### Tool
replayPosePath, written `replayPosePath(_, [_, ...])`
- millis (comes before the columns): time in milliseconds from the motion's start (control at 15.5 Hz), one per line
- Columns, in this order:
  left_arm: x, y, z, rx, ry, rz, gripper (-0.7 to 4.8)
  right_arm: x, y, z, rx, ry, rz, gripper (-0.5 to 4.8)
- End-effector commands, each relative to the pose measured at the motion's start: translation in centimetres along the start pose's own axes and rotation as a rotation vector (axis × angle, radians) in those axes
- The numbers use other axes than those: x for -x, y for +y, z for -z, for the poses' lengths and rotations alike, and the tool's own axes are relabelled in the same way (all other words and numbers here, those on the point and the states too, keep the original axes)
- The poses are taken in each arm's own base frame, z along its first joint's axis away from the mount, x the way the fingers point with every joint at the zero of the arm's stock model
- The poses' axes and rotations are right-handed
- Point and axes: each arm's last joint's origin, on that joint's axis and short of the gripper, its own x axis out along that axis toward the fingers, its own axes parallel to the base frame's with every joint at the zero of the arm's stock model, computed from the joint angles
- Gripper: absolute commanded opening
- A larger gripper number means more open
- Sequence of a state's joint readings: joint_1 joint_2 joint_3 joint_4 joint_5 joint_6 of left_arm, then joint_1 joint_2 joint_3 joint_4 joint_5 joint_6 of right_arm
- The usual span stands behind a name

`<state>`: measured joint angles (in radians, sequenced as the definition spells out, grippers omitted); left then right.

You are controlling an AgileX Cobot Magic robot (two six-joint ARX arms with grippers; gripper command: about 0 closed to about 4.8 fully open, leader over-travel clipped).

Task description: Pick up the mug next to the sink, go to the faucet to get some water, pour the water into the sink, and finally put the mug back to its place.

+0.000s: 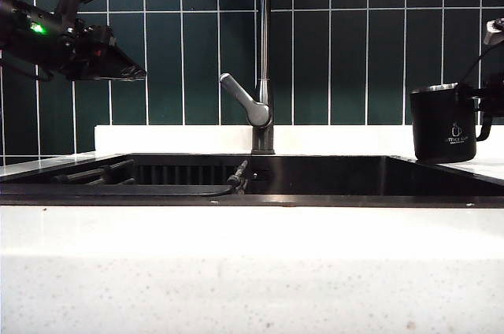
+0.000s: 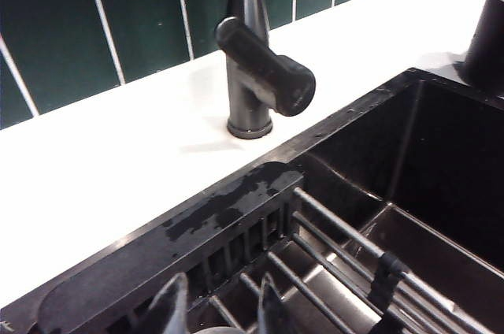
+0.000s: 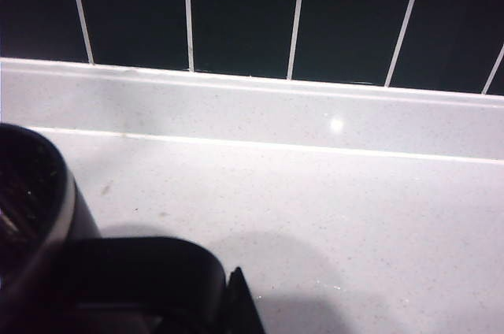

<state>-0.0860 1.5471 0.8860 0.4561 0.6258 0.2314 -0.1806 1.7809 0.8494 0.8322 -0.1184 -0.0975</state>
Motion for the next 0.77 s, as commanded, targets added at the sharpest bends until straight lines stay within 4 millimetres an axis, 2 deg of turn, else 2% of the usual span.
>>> replayPosePath(65, [0.0, 0.0, -0.3, -0.007, -0.016, 0.006, 1.16, 0.3, 0.2, -1.2, -0.039, -0.044, -0.045, -0.01])
replayPosePath(194, [0.0, 0.0, -0.3, -0.01, -0.019, 0.006, 1.16, 0.7, 0.3, -2.4, -0.064, -0.081, -0.071, -0.01])
replayPosePath(387, [-0.5, 0.1, -1.1, -0.028, -0.071, 0.14, 1.16, 1.7, 1.5, -4.7, -0.115, -0.147, -0.197, -0.01])
replayPosePath(581, [-1.6, 1.1, -2.2, -0.033, -0.083, 0.171, 1.17, 2.4, 4.4, -6.2, -0.109, -0.163, -0.33, -0.01])
replayPosePath(774, [-4.1, 2.9, -3.1, -0.03, -0.098, 0.265, 1.21, 2.6, 9.1, -7.7, -0.057, -0.132, -0.475, -0.01])
